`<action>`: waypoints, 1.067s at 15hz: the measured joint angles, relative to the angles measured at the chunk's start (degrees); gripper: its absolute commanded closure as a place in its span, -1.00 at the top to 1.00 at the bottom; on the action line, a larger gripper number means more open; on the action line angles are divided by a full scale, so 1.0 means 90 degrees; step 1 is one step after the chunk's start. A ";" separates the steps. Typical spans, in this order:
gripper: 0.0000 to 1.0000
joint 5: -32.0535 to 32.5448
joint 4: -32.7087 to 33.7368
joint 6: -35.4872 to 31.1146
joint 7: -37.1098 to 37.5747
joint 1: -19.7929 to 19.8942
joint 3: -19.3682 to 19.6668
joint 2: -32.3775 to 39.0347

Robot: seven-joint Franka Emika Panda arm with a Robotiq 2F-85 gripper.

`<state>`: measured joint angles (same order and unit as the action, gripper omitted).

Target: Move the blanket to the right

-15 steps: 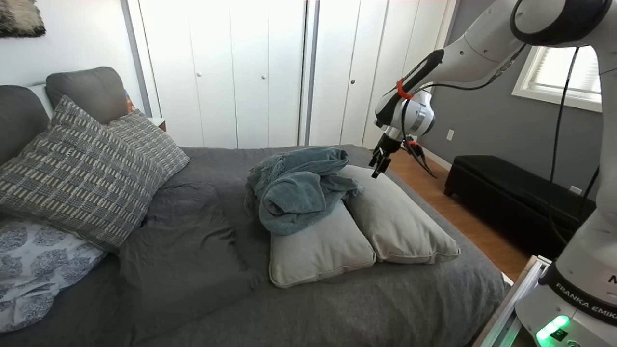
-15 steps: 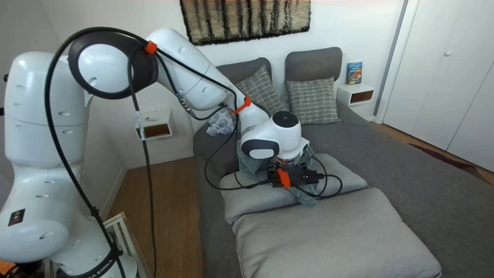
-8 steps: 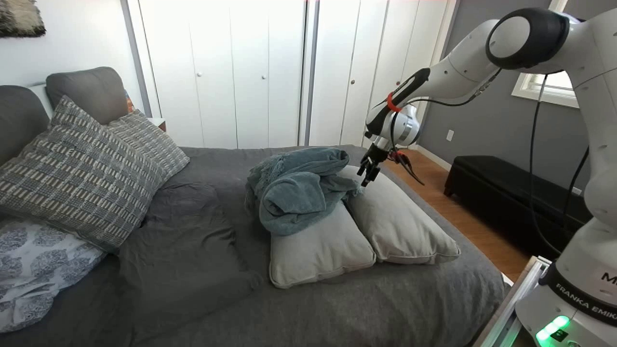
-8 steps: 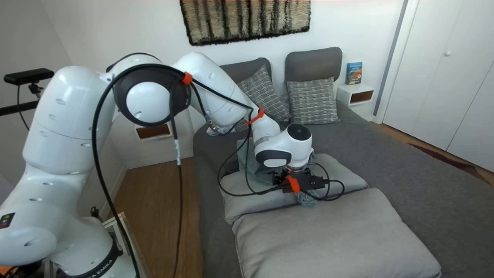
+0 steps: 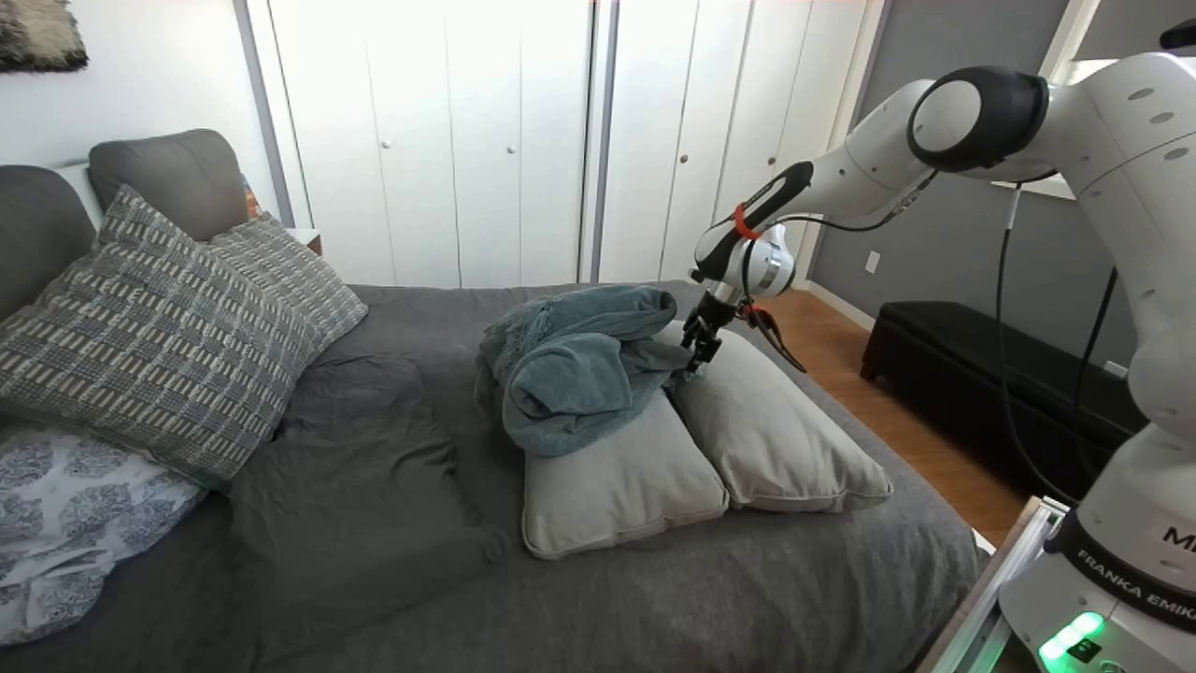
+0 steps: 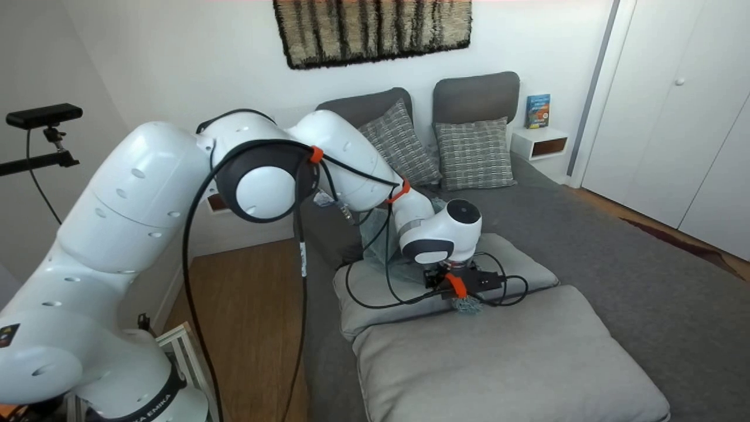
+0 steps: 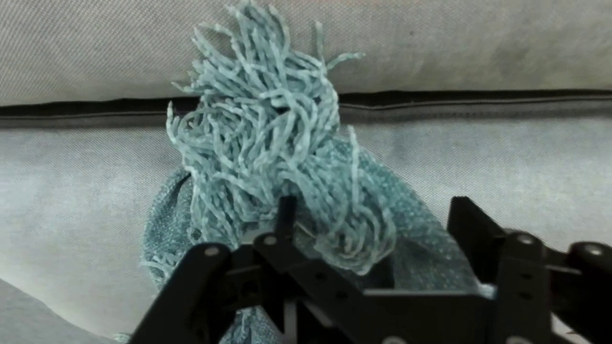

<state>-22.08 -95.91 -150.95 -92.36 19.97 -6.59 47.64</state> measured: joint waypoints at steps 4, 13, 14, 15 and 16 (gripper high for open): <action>-0.53 0.0133 0.0313 0.0005 0.0000 0.0105 -0.0063 0.0224; -0.98 0.0123 0.0541 0.0887 0.0086 0.0427 -0.0356 0.0033; -0.98 0.0105 0.0537 0.1053 0.0105 0.0464 -0.0380 -0.0072; -0.98 0.0069 0.0525 0.1212 0.0108 0.0506 -0.0408 -0.0210; -0.98 0.0015 0.0498 0.1332 0.0108 0.0546 -0.0434 -0.0378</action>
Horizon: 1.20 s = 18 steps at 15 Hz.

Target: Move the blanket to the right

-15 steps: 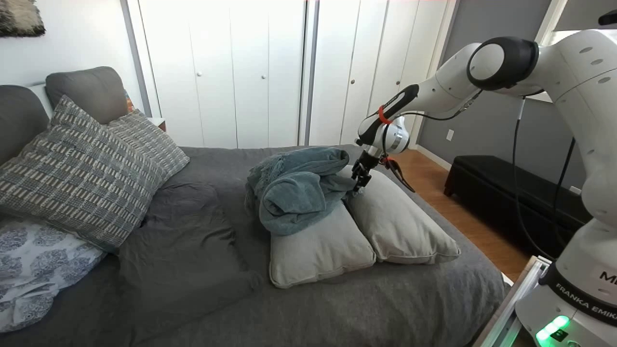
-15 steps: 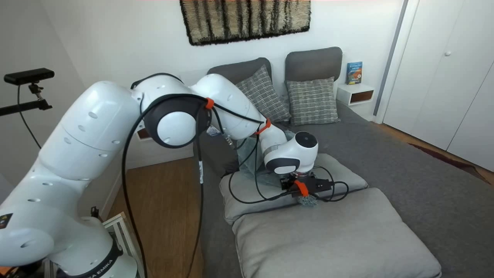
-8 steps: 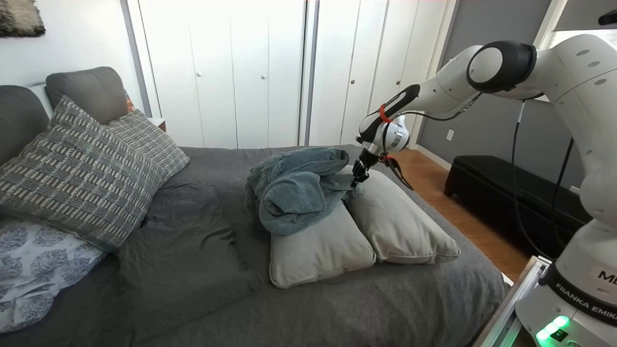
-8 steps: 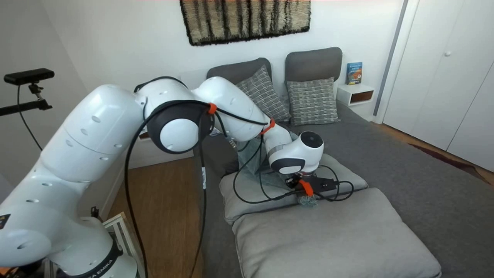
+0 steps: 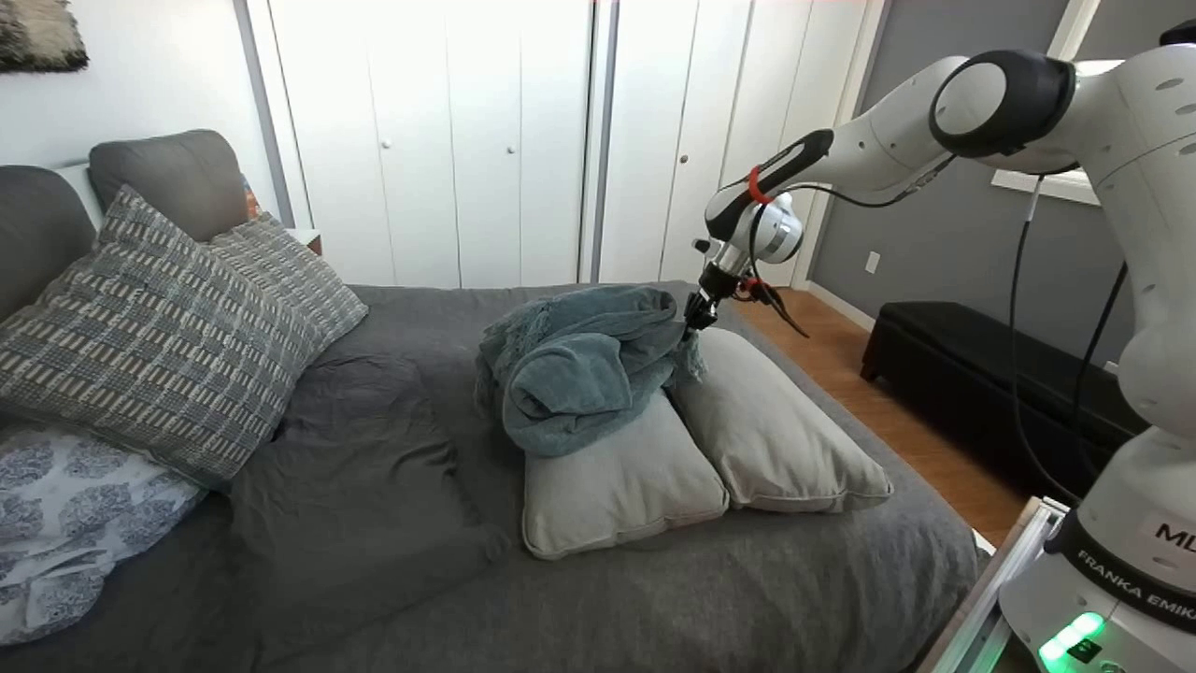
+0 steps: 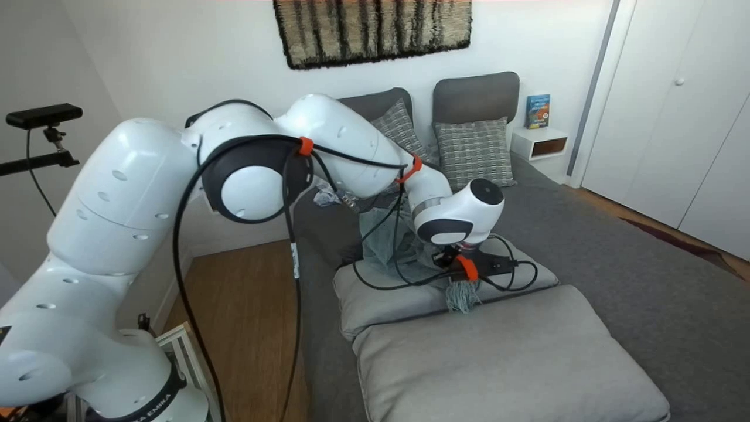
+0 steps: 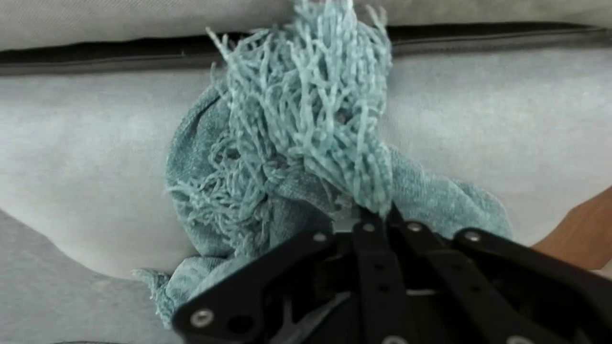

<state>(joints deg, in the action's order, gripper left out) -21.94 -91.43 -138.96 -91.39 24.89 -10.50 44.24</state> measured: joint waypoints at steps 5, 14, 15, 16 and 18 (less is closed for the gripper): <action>-0.98 -0.0455 -0.0489 -0.0072 -0.0185 0.0112 -0.0015 -0.1211; -0.98 -0.1831 -0.2267 -0.2074 -0.1310 0.0025 0.0113 -0.3725; -0.98 -0.1851 -0.2463 -0.2355 -0.1311 0.0050 0.0118 -0.3948; -0.98 -0.1861 -0.2655 -0.2633 -0.1310 0.0070 0.0139 -0.4143; -0.98 -0.1861 -0.2999 -0.3141 -0.1269 0.0122 0.0241 -0.4446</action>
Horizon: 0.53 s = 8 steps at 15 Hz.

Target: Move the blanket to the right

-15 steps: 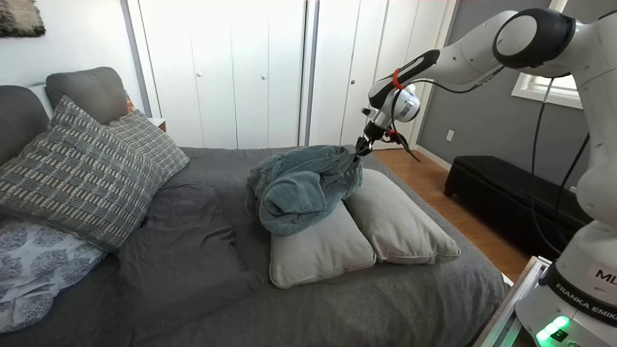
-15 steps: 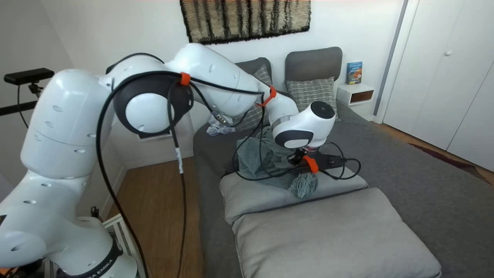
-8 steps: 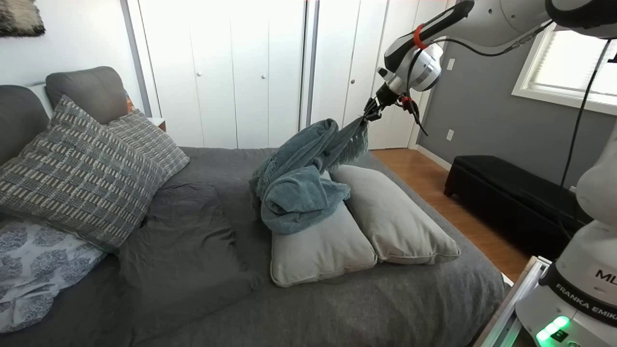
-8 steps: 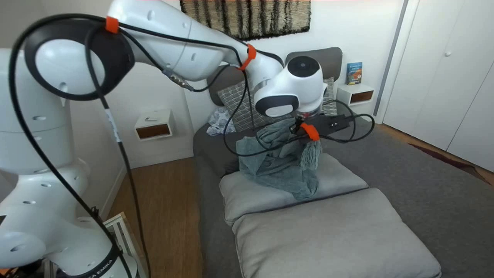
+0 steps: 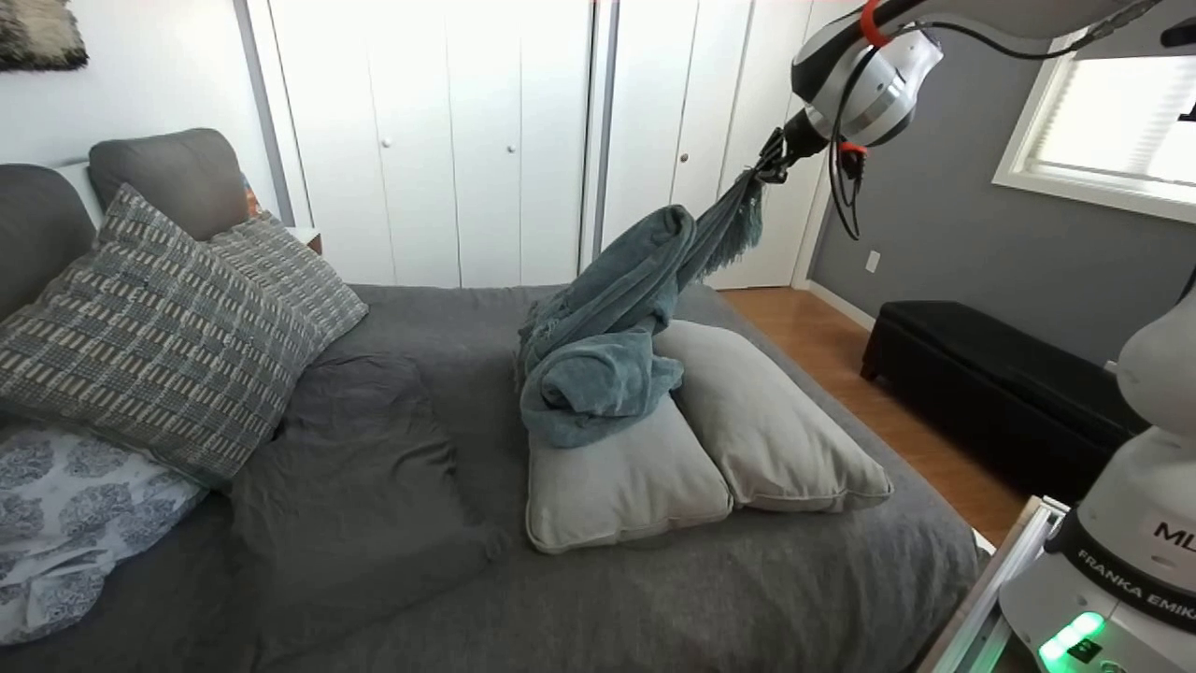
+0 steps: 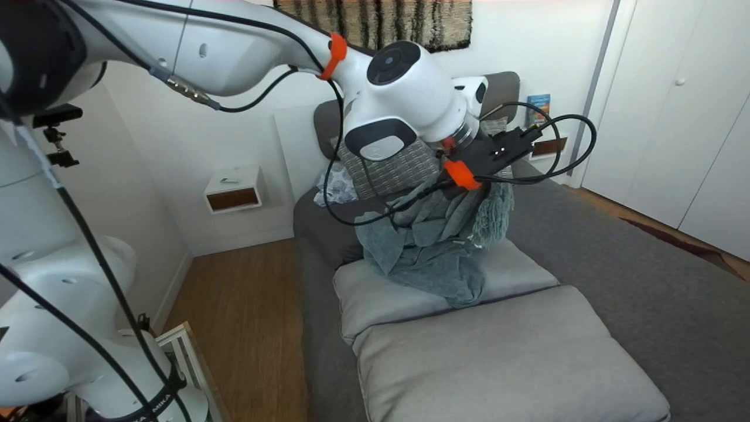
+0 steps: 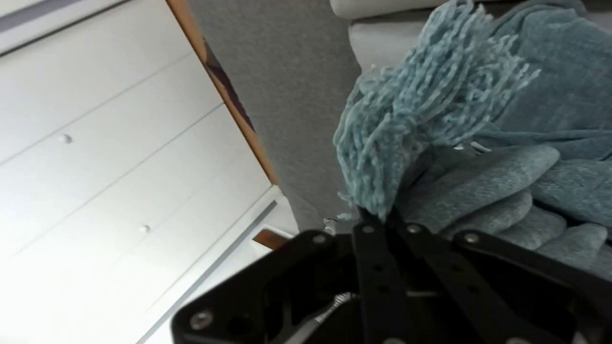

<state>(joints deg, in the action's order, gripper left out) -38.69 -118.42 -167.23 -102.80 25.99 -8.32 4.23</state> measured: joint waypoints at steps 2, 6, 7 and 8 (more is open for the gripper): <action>-0.98 0.0000 -0.0288 -0.0398 0.0070 0.0107 0.0184 -0.0208; -0.98 0.0054 -0.0668 -0.0902 0.0298 0.0484 0.0690 -0.0303; -0.98 0.0057 -0.0740 -0.0983 0.0387 0.0590 0.0823 -0.0284; -0.98 0.0056 -0.0800 -0.1035 0.0495 0.0693 0.0955 -0.0257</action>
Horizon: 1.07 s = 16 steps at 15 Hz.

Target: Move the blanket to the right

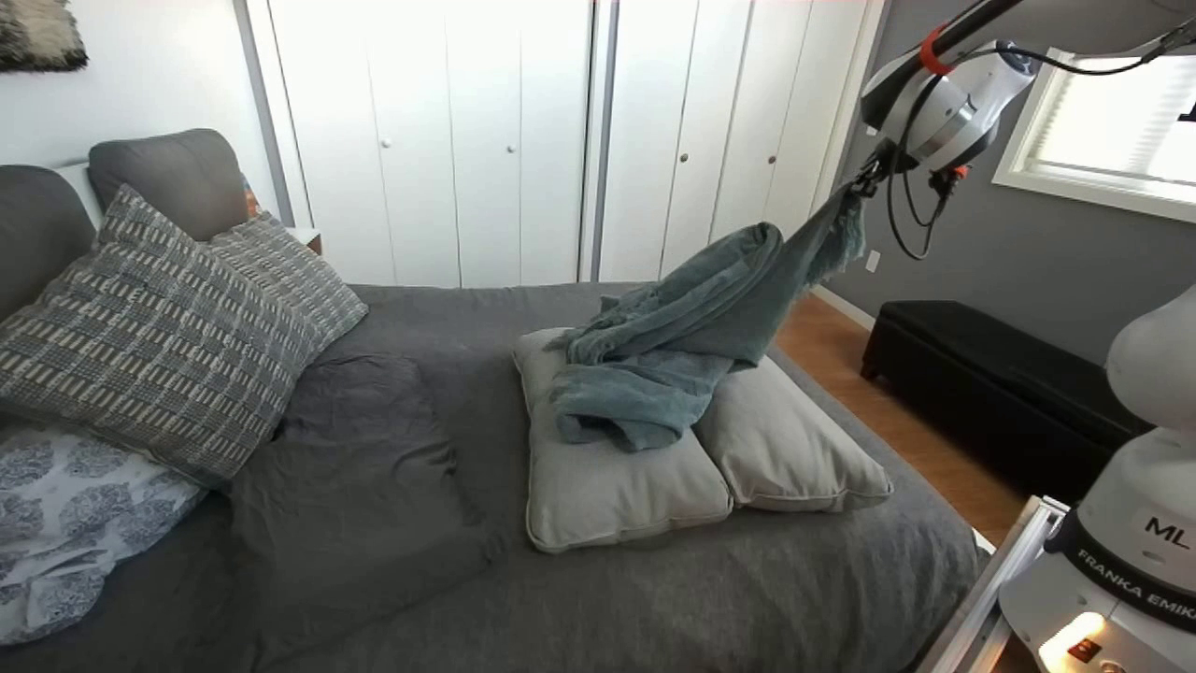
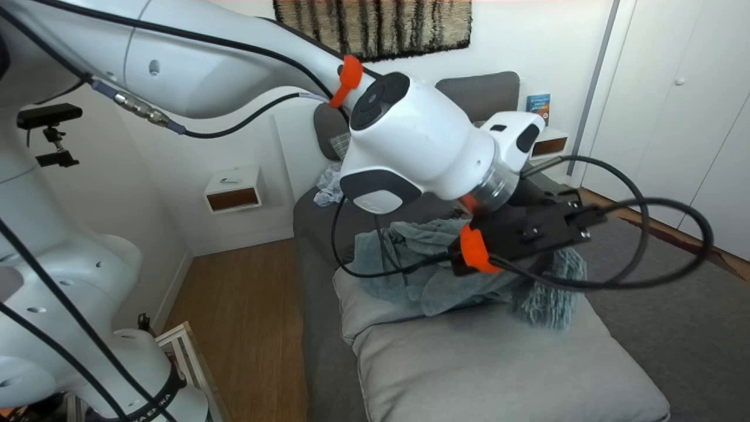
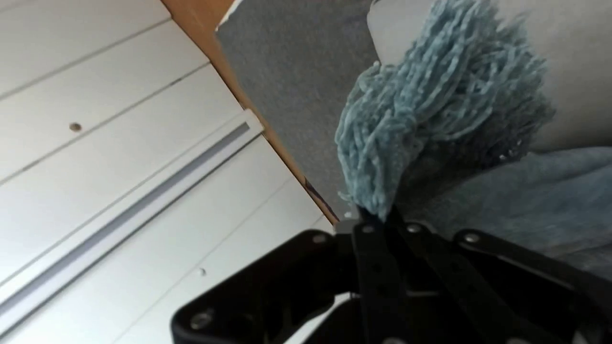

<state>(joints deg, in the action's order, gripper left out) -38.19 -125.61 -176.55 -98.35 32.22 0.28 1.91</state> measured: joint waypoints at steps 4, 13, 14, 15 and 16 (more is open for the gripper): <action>-0.93 -0.0005 -0.0104 -0.0040 0.0422 0.0282 0.0387 0.0264; -0.98 -0.0003 -0.0106 -0.0051 0.0519 0.0271 0.0404 0.0405; -0.98 -0.0003 -0.0083 -0.0062 0.0520 0.0300 0.0460 0.0497; -0.98 -0.0002 -0.0037 -0.0066 0.0528 0.0340 0.0557 0.0610; -0.98 -0.0001 0.0022 -0.0067 0.0538 0.0399 0.0686 0.0743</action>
<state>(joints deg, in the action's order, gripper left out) -38.19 -125.42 -177.15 -93.51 35.81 6.45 8.60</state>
